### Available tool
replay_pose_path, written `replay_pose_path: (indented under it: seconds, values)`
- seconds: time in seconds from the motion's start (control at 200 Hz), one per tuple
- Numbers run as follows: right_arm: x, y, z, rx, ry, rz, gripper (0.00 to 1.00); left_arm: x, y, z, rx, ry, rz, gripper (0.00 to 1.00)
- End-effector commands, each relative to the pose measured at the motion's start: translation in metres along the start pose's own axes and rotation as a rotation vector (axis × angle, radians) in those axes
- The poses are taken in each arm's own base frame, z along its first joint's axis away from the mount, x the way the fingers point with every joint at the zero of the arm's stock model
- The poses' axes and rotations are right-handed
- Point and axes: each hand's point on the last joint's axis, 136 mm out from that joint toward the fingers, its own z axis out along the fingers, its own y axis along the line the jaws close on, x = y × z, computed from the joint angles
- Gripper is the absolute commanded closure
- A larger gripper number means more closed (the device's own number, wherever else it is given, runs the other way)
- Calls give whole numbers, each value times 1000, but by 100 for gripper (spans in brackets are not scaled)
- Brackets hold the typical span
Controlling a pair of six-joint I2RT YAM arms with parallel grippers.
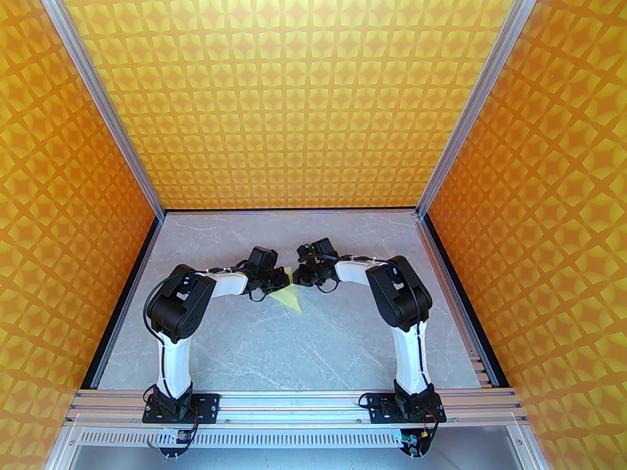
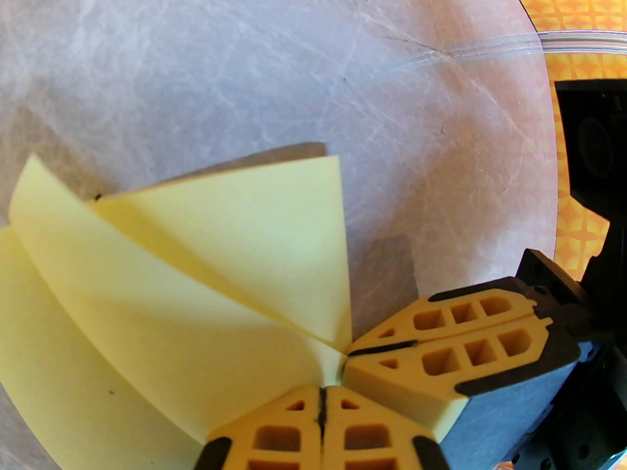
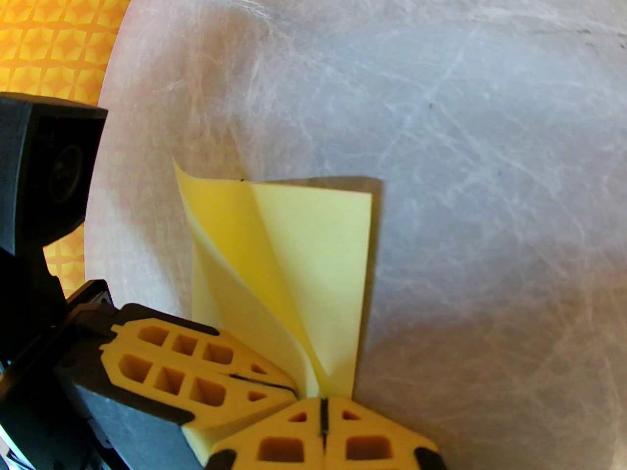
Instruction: Fold a paper plane with a square sheet of paper (fold left side to right side)
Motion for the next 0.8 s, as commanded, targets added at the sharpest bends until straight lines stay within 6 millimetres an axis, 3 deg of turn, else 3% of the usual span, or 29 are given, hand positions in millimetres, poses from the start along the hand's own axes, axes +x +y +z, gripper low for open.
replay_pose_path:
  seconds: [0.0,0.2,0.415,0.6,0.795]
  values:
    - [16,-11,9,38,36,16,100,-3,1,3,4,8,3,98]
    - [0,5,-20,63,-62,-13,88,0,4,4,-1,14,-2,99]
    - [4,33,-45,26,-108,-23,93,3,7,3,-1,16,-5,99]
    - [34,61,-28,-28,-1,-62,100,2,5,5,6,14,-7,99]
    - [59,55,-7,-12,76,-40,100,2,5,7,11,15,-11,99]
